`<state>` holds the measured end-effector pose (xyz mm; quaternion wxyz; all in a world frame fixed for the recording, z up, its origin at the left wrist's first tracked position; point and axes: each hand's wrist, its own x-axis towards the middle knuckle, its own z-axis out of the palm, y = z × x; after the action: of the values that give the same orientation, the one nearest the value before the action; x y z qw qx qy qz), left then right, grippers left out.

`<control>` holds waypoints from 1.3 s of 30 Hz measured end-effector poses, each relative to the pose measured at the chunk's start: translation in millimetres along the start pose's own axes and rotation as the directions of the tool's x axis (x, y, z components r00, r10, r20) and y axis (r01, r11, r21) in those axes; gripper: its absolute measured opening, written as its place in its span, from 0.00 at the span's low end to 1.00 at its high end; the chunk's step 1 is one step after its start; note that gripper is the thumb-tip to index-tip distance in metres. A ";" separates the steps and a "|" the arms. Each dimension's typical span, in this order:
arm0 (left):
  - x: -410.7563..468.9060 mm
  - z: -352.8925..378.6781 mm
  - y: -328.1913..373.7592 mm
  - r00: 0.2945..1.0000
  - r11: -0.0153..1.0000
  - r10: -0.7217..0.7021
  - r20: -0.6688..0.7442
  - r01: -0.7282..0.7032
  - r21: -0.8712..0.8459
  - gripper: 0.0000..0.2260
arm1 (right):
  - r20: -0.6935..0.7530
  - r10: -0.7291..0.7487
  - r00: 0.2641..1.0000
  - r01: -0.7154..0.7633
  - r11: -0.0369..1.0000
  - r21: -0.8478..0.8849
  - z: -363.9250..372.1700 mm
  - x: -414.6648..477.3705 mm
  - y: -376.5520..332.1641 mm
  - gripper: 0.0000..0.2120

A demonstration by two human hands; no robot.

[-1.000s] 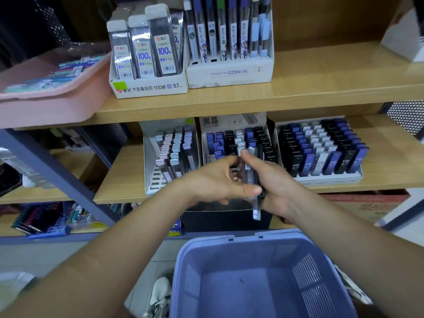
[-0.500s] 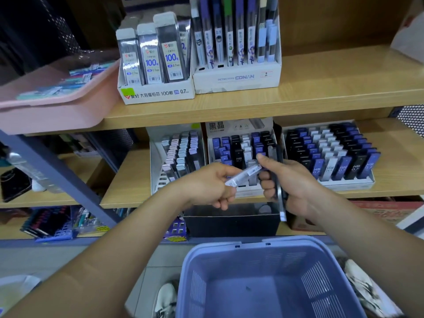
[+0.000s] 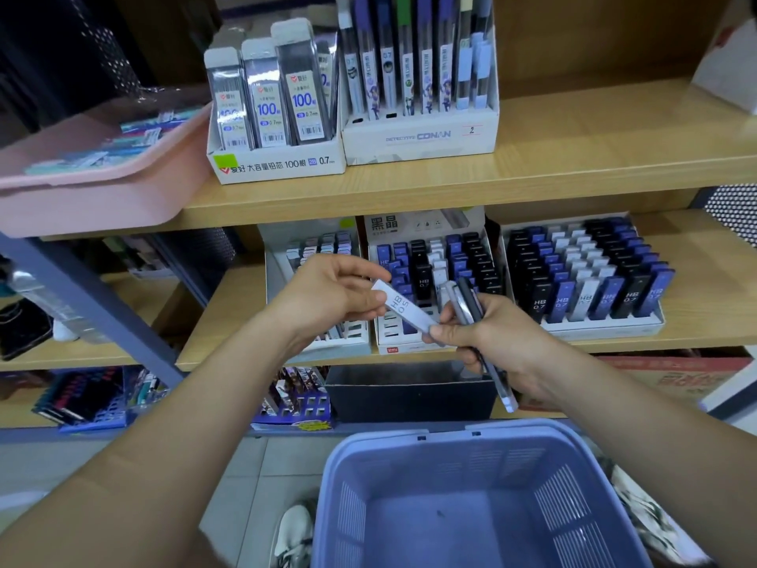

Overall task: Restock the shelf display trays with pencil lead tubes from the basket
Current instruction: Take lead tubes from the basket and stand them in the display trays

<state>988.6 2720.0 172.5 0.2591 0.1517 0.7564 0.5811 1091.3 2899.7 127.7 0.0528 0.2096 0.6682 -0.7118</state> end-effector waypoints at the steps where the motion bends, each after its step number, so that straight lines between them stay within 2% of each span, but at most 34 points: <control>1: -1.4 -0.9 0.7 1.000 1.000 0.006 0.001 -0.006 0.027 0.10 | 0.014 0.015 1.000 -0.015 1.000 -0.002 2.7 -0.2 0.9 0.07; 4: -4.1 -14.7 8.0 0.989 0.988 0.083 -0.120 -0.066 0.138 0.10 | 0.040 0.105 0.994 -0.107 0.991 0.075 10.9 1.4 1.7 0.06; 7: -4.4 -44.8 10.4 0.927 0.937 0.200 -0.318 -0.087 0.337 0.12 | 0.049 0.204 0.978 -0.209 0.951 0.226 15.4 4.0 0.5 0.08; 10: -4.9 -70.2 4.3 0.871 0.752 0.307 -0.384 0.025 0.659 0.13 | 0.103 0.223 0.969 -0.245 0.907 0.341 19.8 7.0 -0.4 0.11; 13: -6.4 -84.1 -4.7 0.856 0.617 0.295 -0.424 0.168 0.769 0.12 | 0.163 0.224 0.961 -0.271 0.887 0.374 26.3 6.9 -1.5 0.12; 15: -6.4 -91.8 -11.6 0.856 0.603 0.263 -0.444 0.214 0.769 0.11 | 0.183 0.222 0.958 -0.273 0.903 0.332 30.8 5.5 -2.5 0.13; 17: -7.7 -98.1 -17.7 0.882 0.657 0.191 -0.431 0.211 0.723 0.11 | 0.191 0.219 0.957 -0.266 0.923 0.277 35.6 4.5 -3.5 0.14; 20: -12.5 -96.7 -18.7 0.968 0.849 0.007 -0.253 0.128 0.514 0.09 | 0.167 0.226 0.960 -0.262 0.934 0.242 43.6 7.4 -2.7 0.16; 23: -15.5 -83.5 -12.4 0.995 0.920 -0.030 -0.092 0.063 0.386 0.07 | 0.162 0.182 0.970 -0.212 0.956 0.201 49.8 11.0 -1.9 0.17; 26: -17.2 -69.3 -10.1 0.999 0.947 -0.021 -0.034 0.031 0.318 0.07 | 0.216 0.140 0.966 -0.178 0.970 0.166 56.8 10.2 -4.7 0.15; 31: -14.5 -52.6 -11.6 1.000 0.945 0.021 -0.017 -0.015 0.325 0.07 | 0.381 0.106 0.919 -0.182 0.969 0.169 65.9 5.9 -10.6 0.17; 35: -10.5 -51.4 -11.3 1.000 0.968 -0.019 0.001 0.018 0.249 0.10 | 0.286 0.049 0.957 -0.080 0.992 0.099 65.5 10.2 -9.9 0.13; 39: -9.1 -48.8 -11.6 0.999 0.962 -0.033 -0.008 0.034 0.269 0.09 | 0.235 0.044 0.971 -0.053 0.998 0.032 62.9 11.5 -6.0 0.11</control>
<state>969.2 2672.9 172.6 0.2443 0.1717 0.8314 0.4687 1064.4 2841.5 130.2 0.1443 0.1414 0.6384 -0.7427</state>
